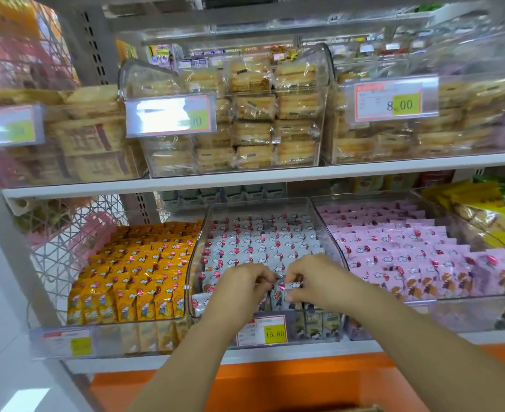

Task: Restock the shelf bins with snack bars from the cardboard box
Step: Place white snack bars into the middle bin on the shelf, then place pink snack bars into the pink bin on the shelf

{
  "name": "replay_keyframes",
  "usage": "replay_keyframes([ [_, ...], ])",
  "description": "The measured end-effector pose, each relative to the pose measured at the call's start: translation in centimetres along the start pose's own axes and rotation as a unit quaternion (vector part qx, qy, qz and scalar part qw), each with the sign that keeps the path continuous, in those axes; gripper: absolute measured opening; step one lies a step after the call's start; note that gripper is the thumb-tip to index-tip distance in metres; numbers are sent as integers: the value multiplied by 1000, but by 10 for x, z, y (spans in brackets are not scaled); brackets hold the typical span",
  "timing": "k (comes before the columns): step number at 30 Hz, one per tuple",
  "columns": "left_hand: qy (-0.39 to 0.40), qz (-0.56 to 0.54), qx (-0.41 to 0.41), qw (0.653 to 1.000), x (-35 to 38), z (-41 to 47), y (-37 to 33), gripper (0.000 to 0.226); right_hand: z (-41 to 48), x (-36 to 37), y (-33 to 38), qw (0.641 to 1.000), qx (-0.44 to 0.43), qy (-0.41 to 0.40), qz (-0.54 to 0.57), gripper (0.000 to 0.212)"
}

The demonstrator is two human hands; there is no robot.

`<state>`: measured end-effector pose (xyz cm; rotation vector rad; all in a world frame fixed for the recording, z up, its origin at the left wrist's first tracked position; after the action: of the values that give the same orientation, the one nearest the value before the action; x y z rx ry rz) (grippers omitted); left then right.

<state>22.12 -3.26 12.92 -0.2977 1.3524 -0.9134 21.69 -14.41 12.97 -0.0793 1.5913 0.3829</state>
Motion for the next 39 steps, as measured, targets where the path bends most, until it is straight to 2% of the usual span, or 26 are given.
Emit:
replay_keyframes([
  [4,-3,32,31,999,-3,-12,-9,34,-13,-4,2,1000,-7,-18,-12,40],
  [7,-64,1,60,996,-18,-30,-24,30,-38,-25,2,995,18,-97,-13,45],
  [10,-120,-38,93,988,-20,-63,-37,24,-74,-30,9,985,13,-170,6,34],
  [14,-125,-123,76,982,11,-119,-19,21,-121,33,18,985,23,-148,85,21],
  [19,-65,-145,-37,987,71,-179,33,23,-162,126,13,987,60,-65,133,19],
  [23,-6,-160,-140,977,115,-216,85,24,-174,195,-13,981,120,34,148,30],
  [28,33,-200,-269,942,163,-250,154,25,-190,285,-58,954,214,148,150,42],
  [32,64,-202,-348,913,195,-265,196,27,-195,342,-71,934,240,202,171,45],
  [34,141,-191,-379,894,218,-276,212,31,-194,369,-71,920,234,264,171,54],
  [36,256,-167,-390,869,243,-292,225,43,-194,393,-64,904,198,347,155,73],
  [39,378,-143,-410,818,268,-320,240,65,-199,409,-53,888,121,439,66,89],
])
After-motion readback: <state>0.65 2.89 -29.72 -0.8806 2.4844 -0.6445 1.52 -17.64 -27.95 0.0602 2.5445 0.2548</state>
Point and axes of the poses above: each hand's wrist, its own z-axis towards the middle knuckle, its own x-axis out of the palm, y = z × x, the point moved 9 cm from there along z, towards the middle knuckle, and after that the axes turned 13 degrees about -z, right-handed, at the moved point
